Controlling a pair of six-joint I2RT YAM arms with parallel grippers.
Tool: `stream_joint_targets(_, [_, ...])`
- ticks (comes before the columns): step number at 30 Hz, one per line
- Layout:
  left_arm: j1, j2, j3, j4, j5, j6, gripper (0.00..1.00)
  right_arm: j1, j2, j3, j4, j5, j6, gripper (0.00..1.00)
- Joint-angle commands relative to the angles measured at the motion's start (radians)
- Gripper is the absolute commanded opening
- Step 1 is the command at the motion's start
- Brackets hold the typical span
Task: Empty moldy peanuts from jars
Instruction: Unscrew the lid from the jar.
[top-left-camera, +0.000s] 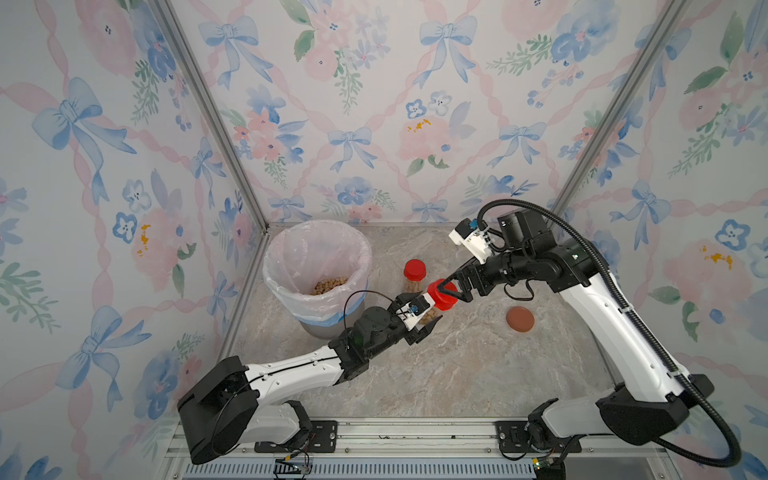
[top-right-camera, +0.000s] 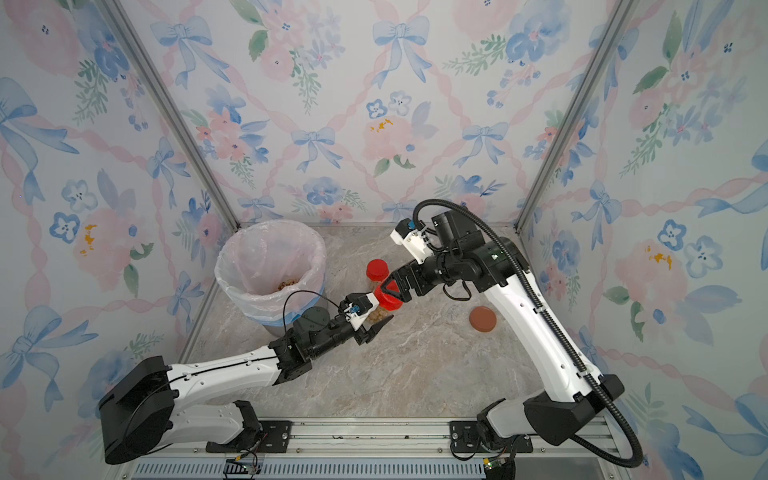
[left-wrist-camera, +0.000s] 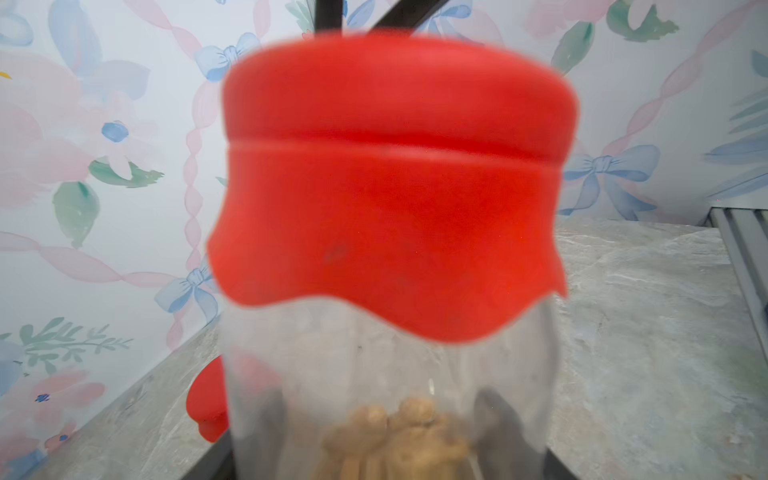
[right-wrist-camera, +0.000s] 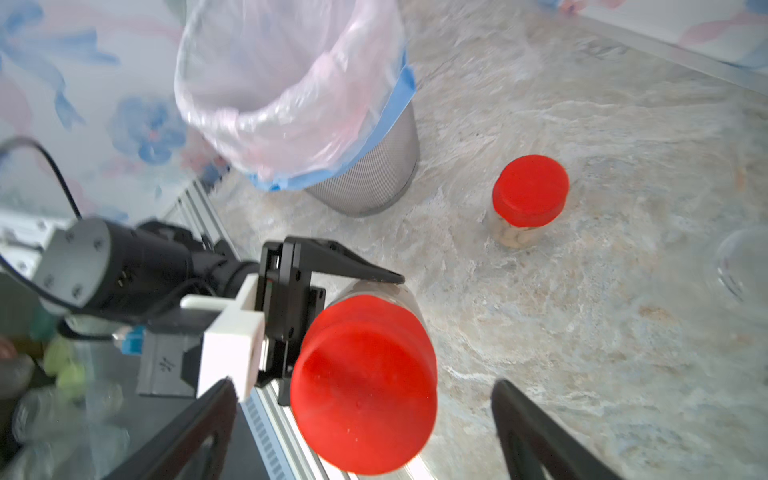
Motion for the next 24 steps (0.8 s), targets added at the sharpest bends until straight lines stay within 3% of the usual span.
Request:
stream_joint_targets(1, [0.009, 0.012, 0.036, 0.039, -0.105, 0.054, 0.16, -0.069, -0.090, -0.096, 0.167, 0.036, 0.446, 0.93])
stream_joint_targets(4, [0.007, 0.013, 0.050, 0.040, -0.167, 0.086, 0.16, -0.041, -0.174, -0.223, 0.224, 0.110, 0.697, 0.89])
stream_joint_targets(8, [0.006, 0.014, 0.054, 0.043, -0.218, 0.112, 0.16, 0.012, -0.183, -0.250, 0.167, 0.132, 0.809, 0.86])
stream_joint_targets(24, [-0.001, 0.043, 0.060, 0.045, -0.223, 0.129, 0.15, 0.116, -0.008, -0.104, 0.092, 0.165, 0.795, 0.87])
